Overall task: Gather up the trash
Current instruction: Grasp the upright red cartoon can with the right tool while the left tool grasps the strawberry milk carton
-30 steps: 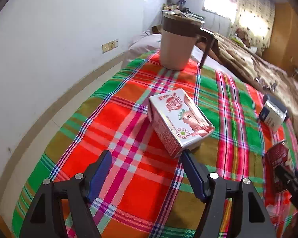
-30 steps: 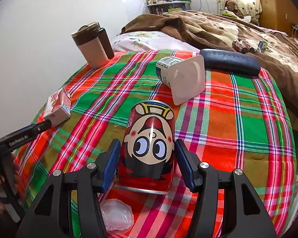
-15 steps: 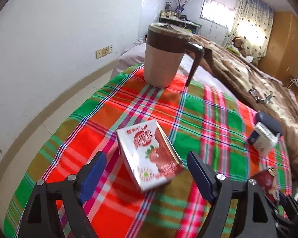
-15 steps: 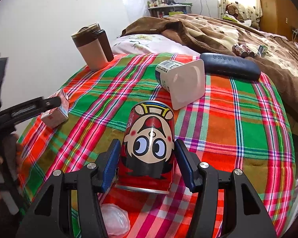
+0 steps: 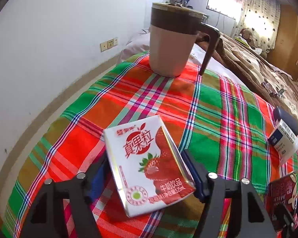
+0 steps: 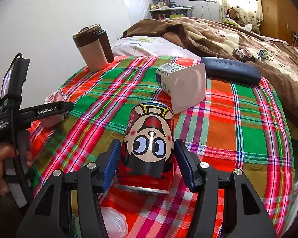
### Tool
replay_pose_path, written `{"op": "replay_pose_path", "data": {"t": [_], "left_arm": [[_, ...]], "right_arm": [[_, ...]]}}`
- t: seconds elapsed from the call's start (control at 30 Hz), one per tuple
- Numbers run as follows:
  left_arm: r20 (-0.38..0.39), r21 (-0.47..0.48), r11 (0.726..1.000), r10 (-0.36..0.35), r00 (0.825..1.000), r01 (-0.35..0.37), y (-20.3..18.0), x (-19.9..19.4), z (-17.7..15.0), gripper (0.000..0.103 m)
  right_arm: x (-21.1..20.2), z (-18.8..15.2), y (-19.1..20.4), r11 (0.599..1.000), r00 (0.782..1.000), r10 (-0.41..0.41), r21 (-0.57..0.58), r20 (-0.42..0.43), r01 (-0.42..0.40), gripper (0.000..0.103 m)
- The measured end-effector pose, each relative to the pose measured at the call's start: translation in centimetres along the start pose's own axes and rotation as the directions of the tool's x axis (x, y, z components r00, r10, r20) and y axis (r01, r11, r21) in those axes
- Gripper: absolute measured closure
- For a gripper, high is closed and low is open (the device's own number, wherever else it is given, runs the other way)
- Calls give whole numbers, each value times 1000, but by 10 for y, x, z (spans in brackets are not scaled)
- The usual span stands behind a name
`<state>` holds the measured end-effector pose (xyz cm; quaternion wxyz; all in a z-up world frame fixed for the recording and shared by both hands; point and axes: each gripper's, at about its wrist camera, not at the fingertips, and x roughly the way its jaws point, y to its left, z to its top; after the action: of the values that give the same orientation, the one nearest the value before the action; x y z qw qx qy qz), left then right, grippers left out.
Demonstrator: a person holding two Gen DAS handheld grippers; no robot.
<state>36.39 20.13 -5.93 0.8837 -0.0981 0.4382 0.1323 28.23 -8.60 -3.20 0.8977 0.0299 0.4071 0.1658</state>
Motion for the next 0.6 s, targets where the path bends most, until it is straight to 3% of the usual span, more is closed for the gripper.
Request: {"op": "replay_pose_path", "data": {"t": [0.07, 0.13, 0.6], "left_arm": [[1, -2, 1000, -10, 1000, 10, 0, -1, -1, 38], [3, -5, 1000, -12, 1000, 12, 1, -3, -2, 50], [42, 49, 995, -91, 995, 88, -14, -48, -27, 50]], "right_arm": [[-1, 0, -1, 1000, 1000, 4, 6, 2, -4, 46], [-1, 0, -2, 1000, 1000, 5, 10, 3, -5, 46], [-17, -3, -7, 999, 999, -7, 32, 41, 6, 47]]}}
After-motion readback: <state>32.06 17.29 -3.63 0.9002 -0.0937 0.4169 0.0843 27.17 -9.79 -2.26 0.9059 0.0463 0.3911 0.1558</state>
